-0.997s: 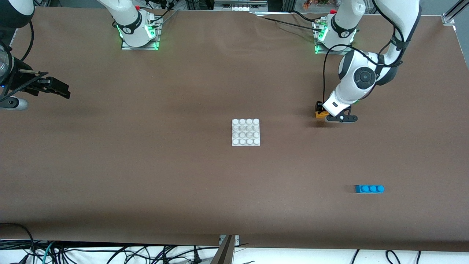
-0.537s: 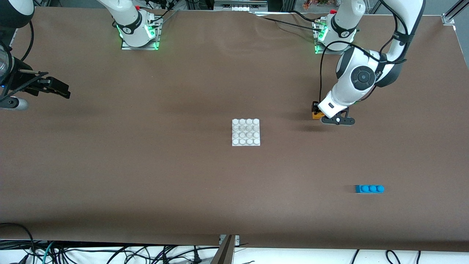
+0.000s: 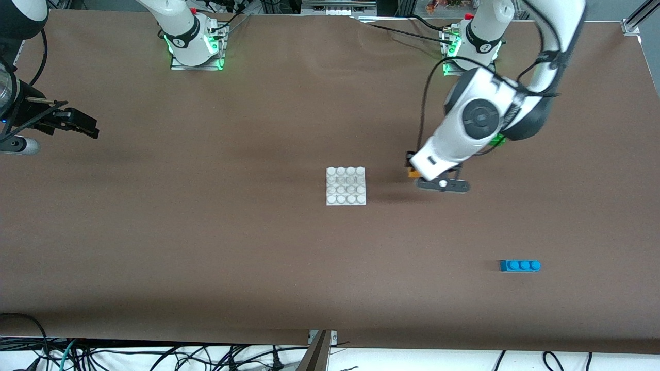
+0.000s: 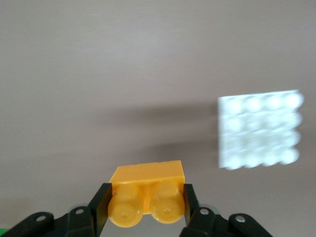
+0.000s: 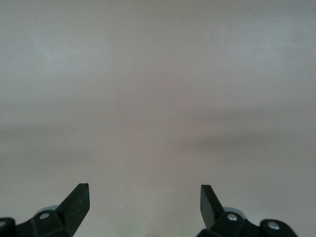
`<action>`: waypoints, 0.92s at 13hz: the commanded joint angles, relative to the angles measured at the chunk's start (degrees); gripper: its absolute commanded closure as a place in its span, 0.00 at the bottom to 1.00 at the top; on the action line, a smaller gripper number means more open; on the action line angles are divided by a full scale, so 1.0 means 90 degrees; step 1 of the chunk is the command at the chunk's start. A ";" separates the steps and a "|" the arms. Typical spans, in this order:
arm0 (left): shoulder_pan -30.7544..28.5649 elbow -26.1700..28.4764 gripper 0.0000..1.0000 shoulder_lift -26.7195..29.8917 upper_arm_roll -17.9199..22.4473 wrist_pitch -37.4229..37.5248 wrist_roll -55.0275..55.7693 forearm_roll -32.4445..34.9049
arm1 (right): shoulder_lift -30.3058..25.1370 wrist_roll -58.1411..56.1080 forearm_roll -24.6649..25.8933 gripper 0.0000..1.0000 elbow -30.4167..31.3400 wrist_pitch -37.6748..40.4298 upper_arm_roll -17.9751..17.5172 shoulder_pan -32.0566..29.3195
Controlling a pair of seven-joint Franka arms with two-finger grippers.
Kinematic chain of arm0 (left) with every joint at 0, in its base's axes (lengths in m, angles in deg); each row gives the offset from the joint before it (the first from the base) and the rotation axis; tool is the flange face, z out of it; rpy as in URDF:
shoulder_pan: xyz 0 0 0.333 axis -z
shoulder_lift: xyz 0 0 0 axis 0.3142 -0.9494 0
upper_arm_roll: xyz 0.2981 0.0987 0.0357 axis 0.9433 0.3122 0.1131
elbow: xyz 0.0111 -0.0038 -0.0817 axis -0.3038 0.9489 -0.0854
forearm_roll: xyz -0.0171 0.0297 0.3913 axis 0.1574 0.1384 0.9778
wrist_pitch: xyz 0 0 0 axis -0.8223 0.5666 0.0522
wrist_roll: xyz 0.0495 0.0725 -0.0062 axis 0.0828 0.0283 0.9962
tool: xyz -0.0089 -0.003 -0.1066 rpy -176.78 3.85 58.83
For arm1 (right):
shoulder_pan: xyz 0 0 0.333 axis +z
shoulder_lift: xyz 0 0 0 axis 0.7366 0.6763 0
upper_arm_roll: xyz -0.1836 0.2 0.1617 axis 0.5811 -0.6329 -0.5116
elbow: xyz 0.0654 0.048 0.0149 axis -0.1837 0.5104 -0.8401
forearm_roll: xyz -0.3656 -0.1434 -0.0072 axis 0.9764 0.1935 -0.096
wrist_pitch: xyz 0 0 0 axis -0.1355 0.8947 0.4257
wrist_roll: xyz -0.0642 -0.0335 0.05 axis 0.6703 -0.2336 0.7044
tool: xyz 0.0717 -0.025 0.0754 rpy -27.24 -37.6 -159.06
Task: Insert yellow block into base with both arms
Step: 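Carry the yellow block with the left gripper over the white plate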
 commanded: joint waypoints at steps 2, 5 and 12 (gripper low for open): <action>0.0912 -0.1777 0.61 -0.1574 0.0071 0.0318 0.1111 0.0171 | 0.0037 0.0062 -0.0011 0.01 -0.0132 0.0052 -0.0039 -0.0041; 0.1740 -0.2326 0.61 -0.2074 0.0537 0.0289 0.1484 0.0171 | 0.0037 0.0062 -0.0011 0.01 -0.0132 0.0052 -0.0039 -0.0041; 0.2457 -0.2367 0.60 -0.2388 0.1116 -0.0014 0.1494 0.0161 | 0.0037 0.0062 -0.0011 0.01 -0.0132 0.0052 -0.0039 -0.0041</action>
